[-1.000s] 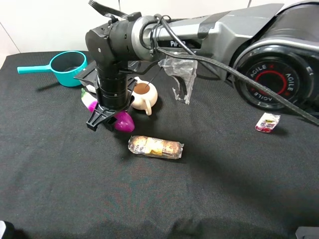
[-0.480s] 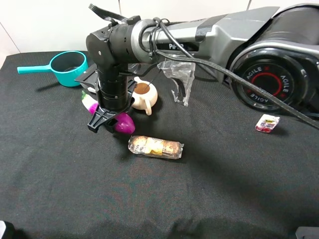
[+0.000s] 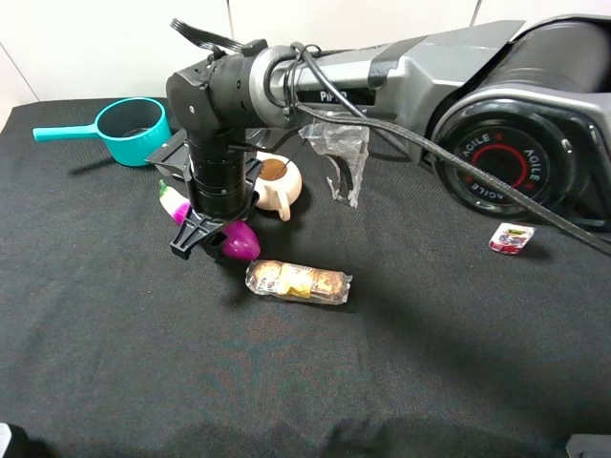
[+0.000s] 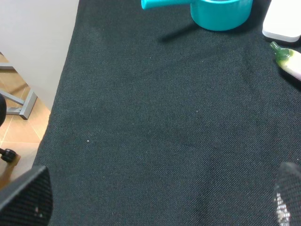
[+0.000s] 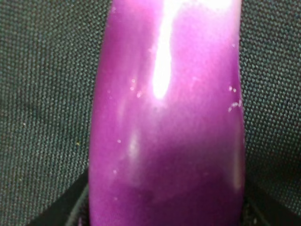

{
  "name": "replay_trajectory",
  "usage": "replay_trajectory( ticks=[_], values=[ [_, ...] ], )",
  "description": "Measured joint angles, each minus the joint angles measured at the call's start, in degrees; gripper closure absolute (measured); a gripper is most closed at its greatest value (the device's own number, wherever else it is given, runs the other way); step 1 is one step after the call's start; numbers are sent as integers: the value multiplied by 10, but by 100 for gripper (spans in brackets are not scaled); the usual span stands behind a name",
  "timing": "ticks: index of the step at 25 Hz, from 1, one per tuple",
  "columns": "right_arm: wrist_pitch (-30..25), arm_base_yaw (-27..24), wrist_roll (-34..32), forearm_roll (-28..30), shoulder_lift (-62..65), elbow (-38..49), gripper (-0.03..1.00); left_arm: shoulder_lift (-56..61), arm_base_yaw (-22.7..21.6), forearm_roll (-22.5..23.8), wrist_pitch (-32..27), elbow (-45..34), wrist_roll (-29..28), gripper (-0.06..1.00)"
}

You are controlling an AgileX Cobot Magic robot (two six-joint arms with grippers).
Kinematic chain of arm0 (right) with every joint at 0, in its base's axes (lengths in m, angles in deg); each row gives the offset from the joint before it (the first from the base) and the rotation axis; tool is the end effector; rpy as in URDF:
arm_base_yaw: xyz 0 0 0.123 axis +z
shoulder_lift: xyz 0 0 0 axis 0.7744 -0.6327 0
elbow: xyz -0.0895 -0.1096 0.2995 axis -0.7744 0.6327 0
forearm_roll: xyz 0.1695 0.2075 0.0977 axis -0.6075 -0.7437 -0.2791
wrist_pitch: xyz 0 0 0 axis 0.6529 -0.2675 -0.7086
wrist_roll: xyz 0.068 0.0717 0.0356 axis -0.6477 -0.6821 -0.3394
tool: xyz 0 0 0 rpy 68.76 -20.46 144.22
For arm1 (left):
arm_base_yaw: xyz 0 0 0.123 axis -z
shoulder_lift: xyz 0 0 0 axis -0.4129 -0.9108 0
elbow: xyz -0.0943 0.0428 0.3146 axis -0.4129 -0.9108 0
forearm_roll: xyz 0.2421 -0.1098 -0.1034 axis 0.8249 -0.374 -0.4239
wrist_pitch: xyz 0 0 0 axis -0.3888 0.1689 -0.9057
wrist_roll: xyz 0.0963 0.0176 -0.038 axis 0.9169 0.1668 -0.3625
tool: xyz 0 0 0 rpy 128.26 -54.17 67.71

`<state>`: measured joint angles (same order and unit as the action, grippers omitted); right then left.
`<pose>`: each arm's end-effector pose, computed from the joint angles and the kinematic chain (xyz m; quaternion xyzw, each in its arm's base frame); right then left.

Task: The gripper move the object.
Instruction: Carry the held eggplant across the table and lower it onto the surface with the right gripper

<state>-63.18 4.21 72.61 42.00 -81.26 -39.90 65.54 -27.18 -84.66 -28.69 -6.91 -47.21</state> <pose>0.3106 0.4580 0.1008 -0.5133 0.8549 0.0631 0.0408 -0.0098 0.0075 0.2844 -0.0254 0.8523 0.0541 0.5196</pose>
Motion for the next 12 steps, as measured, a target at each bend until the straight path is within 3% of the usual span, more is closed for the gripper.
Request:
replay_trajectory(
  ticks=[12],
  values=[
    [4,0,0,1,-3,0,58,0,0,0,0,0,0,-5]
  ],
)
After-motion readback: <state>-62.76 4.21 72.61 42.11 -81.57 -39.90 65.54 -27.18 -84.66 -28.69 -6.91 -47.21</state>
